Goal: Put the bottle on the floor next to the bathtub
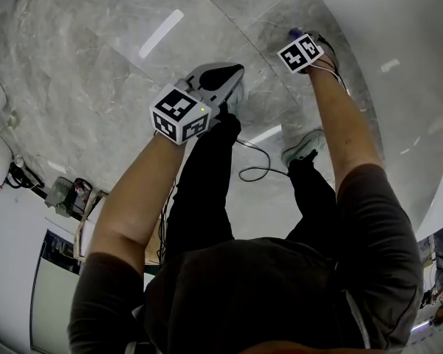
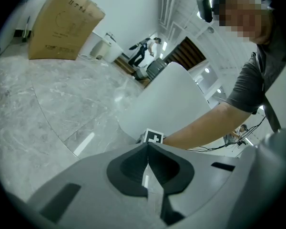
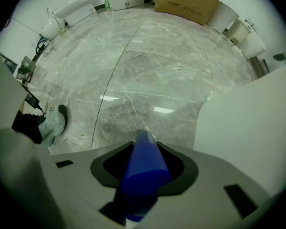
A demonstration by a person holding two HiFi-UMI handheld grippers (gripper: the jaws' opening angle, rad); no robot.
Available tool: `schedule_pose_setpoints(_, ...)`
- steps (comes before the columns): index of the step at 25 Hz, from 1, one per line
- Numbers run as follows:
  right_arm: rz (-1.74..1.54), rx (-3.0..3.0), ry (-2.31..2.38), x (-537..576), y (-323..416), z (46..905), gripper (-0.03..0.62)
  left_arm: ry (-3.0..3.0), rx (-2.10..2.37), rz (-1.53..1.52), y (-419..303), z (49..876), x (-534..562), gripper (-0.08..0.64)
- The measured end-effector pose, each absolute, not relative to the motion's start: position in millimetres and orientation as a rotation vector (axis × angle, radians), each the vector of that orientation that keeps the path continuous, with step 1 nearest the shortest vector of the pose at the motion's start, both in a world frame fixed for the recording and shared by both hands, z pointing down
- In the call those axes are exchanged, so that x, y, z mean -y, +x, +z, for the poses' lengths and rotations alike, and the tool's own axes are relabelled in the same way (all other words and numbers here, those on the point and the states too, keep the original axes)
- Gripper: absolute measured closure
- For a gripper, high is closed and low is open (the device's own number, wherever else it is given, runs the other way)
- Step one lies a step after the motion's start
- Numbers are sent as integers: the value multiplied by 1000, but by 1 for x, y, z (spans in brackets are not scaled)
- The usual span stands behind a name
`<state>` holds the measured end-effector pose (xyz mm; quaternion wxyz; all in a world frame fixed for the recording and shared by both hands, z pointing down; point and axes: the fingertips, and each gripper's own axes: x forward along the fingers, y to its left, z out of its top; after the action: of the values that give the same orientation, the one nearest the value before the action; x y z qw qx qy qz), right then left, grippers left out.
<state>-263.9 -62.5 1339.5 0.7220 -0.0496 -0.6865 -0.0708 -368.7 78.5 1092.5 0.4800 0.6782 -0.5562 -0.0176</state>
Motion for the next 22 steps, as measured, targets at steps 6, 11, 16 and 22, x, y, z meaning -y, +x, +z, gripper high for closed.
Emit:
schedule_pose_setpoints(6,-108,1536,-115,62,-265,1337,339,1641,1360,-44,-362,1086,-77,554)
schedule_pose_setpoints(11,-132,1631,-151,58,-268,1299,201,1686,1348,13,-352,1070,-75,554)
schedule_pose_setpoints(16,-123,1666,-191,49,-247,1227,196,1744,1328,57,-328,1032,-62,554)
schedule_pose_setpoints(22,-23,1786,-142,65,-219,1101,201,1801,1350,16,-296,946,-11,554)
